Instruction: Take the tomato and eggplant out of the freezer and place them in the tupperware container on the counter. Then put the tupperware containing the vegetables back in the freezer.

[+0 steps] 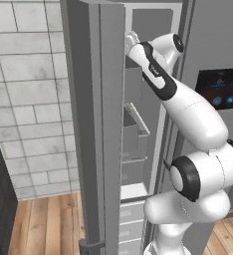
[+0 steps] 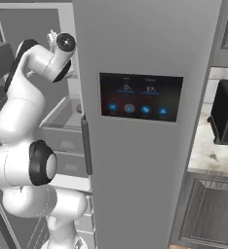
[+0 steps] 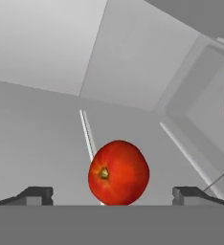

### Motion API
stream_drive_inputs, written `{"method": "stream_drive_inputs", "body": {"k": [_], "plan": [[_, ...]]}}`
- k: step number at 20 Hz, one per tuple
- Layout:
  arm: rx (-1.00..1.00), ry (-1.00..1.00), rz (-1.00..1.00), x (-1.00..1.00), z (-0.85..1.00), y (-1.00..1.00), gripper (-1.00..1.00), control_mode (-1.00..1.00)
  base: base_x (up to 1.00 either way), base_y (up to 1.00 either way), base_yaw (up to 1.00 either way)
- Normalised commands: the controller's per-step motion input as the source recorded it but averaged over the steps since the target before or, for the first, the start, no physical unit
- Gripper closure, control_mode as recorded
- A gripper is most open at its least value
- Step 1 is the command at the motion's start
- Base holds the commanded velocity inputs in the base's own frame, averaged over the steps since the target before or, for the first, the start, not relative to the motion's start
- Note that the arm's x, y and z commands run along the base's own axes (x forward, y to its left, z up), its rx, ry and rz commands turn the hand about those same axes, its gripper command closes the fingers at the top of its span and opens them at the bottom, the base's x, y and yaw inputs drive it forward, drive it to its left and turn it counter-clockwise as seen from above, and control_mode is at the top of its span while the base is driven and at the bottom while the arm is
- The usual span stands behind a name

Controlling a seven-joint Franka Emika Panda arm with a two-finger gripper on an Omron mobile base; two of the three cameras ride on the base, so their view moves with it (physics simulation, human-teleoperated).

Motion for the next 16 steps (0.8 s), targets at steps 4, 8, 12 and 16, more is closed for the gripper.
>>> {"method": "stream_drive_inputs", "body": {"k": [4,8,12,16], "plan": [[0.0,0.07,0.0,0.14,-0.09,0.14,-1.0,-1.0,0.0,0.0,0.0],[0.0,0.09,0.0,0.14,-0.11,0.11,-1.0,-1.0,0.0,0.0,0.0],[0.0,0.1,0.0,0.22,-0.11,0.06,-1.0,-1.0,0.0,0.0,0.0],[0.0,0.07,0.0,0.0,-0.08,0.05,-1.0,-1.0,0.0,0.0,0.0]]}}
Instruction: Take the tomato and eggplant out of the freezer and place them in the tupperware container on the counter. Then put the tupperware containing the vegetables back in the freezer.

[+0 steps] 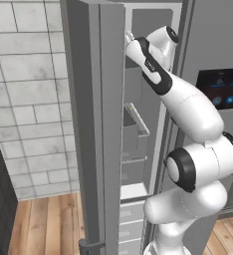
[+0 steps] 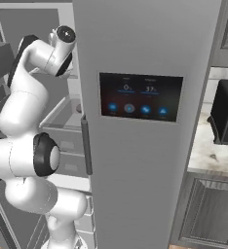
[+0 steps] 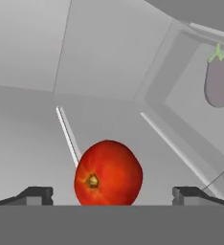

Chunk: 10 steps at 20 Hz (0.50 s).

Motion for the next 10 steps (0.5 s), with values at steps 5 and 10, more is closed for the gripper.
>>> {"method": "stream_drive_inputs", "body": {"k": [5,10], "plan": [[0.0,0.02,-0.01,0.01,-0.04,0.1,-1.0,-1.0,0.0,0.0,0.0],[0.0,0.01,-0.05,0.04,-0.02,0.12,-1.0,-1.0,0.0,0.0,0.0]]}}
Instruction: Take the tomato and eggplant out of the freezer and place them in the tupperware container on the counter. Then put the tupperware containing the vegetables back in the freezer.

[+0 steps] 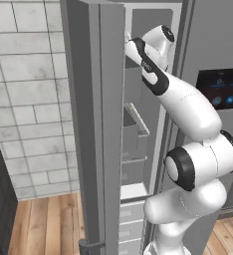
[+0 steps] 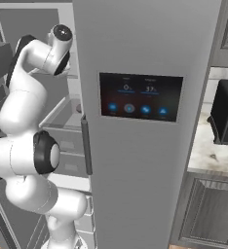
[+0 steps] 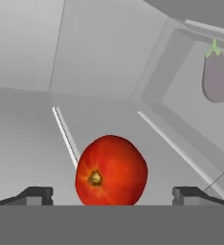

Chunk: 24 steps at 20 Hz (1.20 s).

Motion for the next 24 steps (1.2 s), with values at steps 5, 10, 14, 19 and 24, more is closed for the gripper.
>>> {"method": "stream_drive_inputs", "body": {"k": [5,10,14,19,24], "plan": [[0.0,0.03,-0.1,0.3,-0.08,0.04,-1.0,-1.0,0.0,0.0,0.0],[0.0,0.1,-0.09,0.37,-0.17,0.0,-1.0,-1.0,0.0,0.0,0.0],[0.0,0.06,-0.01,0.03,-0.11,0.05,-1.0,-1.0,0.0,0.0,0.0],[0.01,0.03,0.0,0.0,-0.11,0.08,-1.0,-1.0,0.0,0.0,0.0],[0.01,0.06,0.0,0.03,-0.18,0.05,-1.0,-1.0,0.0,0.0,0.0]]}}
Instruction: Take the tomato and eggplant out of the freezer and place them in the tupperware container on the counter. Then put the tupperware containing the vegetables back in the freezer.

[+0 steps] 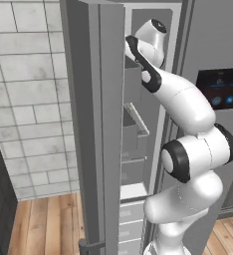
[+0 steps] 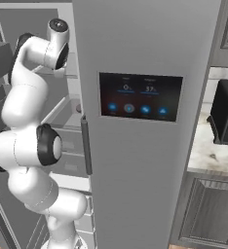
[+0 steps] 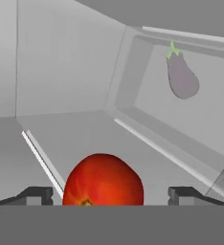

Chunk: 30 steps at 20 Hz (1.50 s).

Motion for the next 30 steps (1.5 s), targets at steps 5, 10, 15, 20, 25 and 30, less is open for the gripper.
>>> {"method": "stream_drive_inputs", "body": {"k": [5,10,15,20,25,30], "plan": [[0.01,0.07,0.0,0.04,-0.23,0.18,-1.0,-1.0,0.0,0.0,0.0],[0.01,0.01,0.0,0.0,-0.23,0.24,-1.0,-1.0,0.0,0.0,0.0],[0.01,0.0,0.0,0.0,-0.21,0.26,-1.0,-1.0,0.0,0.0,0.0],[0.0,0.05,-0.02,0.01,-0.26,0.2,-1.0,-1.0,0.0,0.0,0.0],[0.0,0.13,-0.03,0.09,-0.4,0.2,-1.0,-1.0,0.0,0.0,0.0],[0.0,0.14,-0.04,0.0,-0.41,0.26,-1.0,-1.0,0.0,0.0,0.0]]}}
